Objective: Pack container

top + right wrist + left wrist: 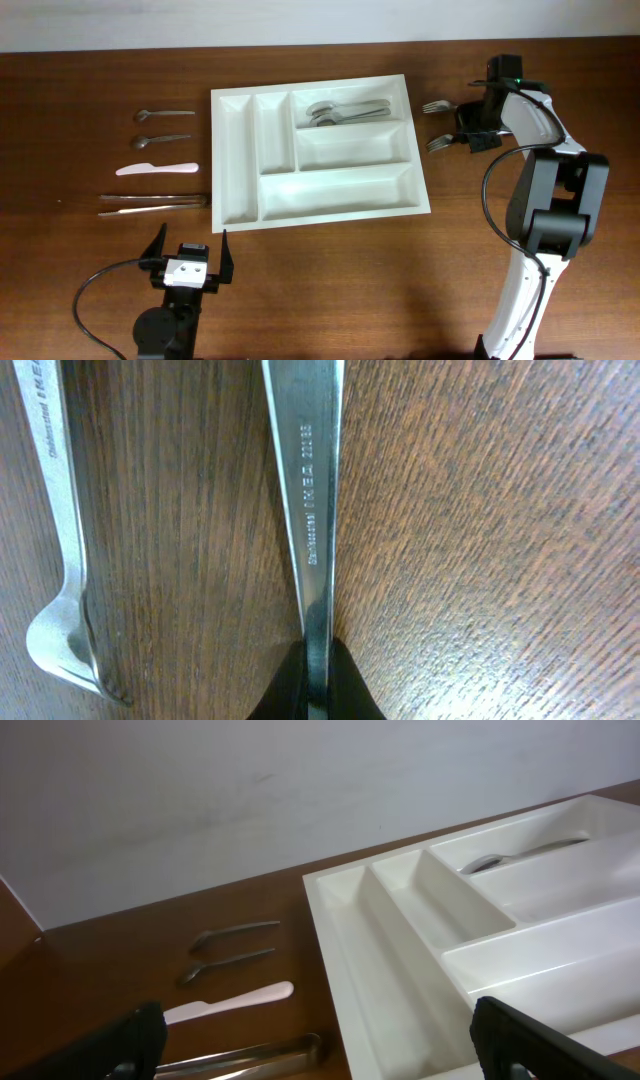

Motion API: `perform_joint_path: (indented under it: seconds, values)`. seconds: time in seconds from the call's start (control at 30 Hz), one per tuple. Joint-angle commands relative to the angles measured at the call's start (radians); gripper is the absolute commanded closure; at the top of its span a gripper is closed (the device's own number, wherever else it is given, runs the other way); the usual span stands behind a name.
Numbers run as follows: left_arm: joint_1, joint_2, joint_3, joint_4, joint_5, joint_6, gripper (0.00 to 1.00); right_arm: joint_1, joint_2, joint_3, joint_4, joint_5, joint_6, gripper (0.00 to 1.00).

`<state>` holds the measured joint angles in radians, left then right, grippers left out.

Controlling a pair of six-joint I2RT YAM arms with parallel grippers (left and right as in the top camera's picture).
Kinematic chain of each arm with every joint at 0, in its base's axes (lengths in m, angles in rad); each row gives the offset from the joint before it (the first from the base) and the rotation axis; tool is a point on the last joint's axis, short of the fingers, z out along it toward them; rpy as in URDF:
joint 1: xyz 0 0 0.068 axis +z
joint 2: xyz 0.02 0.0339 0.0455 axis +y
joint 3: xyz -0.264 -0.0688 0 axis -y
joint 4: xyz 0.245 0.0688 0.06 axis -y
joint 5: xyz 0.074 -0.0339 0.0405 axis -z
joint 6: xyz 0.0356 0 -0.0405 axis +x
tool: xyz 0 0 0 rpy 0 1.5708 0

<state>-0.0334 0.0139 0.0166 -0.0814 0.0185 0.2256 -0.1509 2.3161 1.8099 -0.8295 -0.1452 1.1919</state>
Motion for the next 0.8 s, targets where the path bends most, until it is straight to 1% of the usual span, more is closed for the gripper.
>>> perform_joint_path:
  seconds: [0.0, 0.1, 0.27, 0.5, 0.63, 0.77]
  values:
    - [-0.003, -0.008, -0.008, 0.002, -0.007, 0.015, 0.01, -0.015, -0.016, 0.014, -0.013, -0.002, -0.033, 0.96]
    - [-0.003, -0.008, -0.008, 0.002, -0.007, 0.015, 0.01, -0.02, -0.016, 0.014, -0.026, -0.002, -0.038, 0.96]
    - [-0.003, -0.008, -0.008, 0.002, -0.007, 0.015, 0.01, -0.021, -0.018, 0.034, -0.027, -0.002, -0.097, 0.96]
    - [-0.003, -0.008, -0.008, 0.002, -0.007, 0.015, 0.01, -0.021, -0.019, 0.138, -0.069, -0.002, -0.185, 0.96]
    - [-0.003, -0.008, -0.008, 0.002, -0.007, 0.015, 0.01, -0.021, -0.02, 0.204, -0.108, 0.031, -0.194, 0.96]
    - [-0.003, -0.008, -0.008, 0.002, -0.007, 0.015, 0.01, -0.021, -0.02, 0.219, -0.118, 0.048, -0.209, 0.96]
